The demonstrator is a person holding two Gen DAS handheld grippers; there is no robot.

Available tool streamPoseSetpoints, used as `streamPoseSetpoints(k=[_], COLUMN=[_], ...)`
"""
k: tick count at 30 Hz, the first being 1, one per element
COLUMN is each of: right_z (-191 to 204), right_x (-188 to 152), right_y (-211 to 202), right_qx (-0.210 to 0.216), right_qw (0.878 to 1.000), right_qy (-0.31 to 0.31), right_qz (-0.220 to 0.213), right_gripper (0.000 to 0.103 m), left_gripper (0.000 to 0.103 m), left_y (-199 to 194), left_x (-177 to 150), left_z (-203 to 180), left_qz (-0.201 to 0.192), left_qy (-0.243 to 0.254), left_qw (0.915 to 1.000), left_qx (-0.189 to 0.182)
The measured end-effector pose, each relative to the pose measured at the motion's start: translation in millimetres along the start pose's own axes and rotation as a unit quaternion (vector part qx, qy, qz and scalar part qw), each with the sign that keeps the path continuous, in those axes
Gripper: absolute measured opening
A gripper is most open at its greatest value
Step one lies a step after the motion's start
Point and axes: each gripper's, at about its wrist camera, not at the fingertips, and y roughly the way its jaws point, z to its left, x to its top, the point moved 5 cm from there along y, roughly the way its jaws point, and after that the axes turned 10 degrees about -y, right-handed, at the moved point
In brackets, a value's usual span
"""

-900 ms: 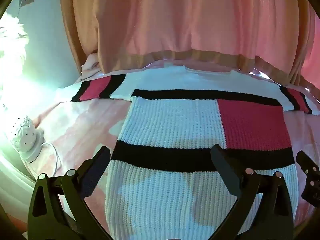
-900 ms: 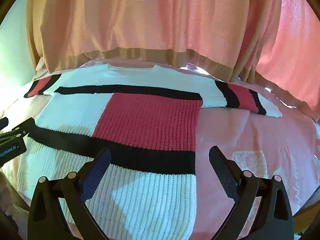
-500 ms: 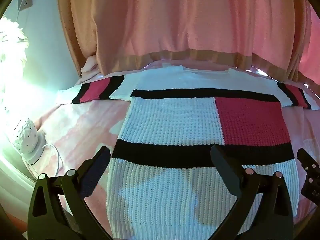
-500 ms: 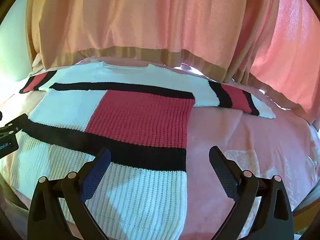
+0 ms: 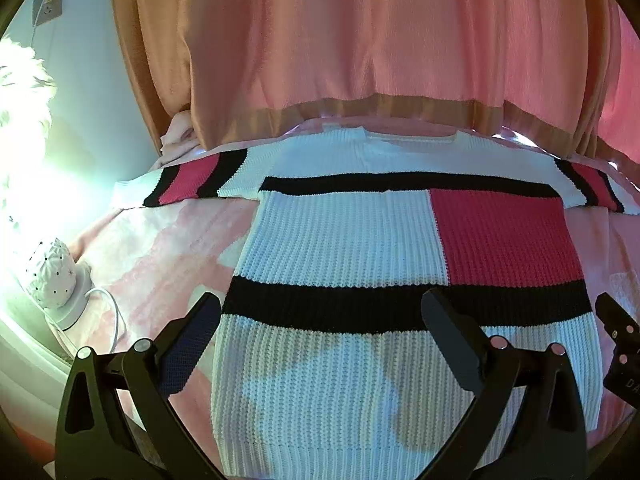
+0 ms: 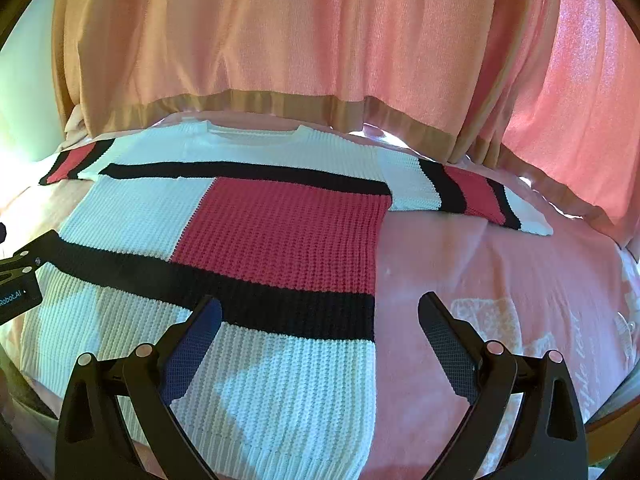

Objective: Fold small clothes

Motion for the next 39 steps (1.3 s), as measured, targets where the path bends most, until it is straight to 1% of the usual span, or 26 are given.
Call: streamPoseSetpoints(k=[39], right_z=[1.3], right_x=[-0.8], right_y=[2.1], right_qx=[0.006], right_qw=[1.000], right_qy=[0.002], right_qz=[0.004], right_gripper=[0.096], left_gripper=[0.098], left_y=[3.9], left_x=[-3.5], left_z=[0.5], left_qz=[0.001], left_qy=[0.002], left_qw=[1.0000], left_qx=[0.003])
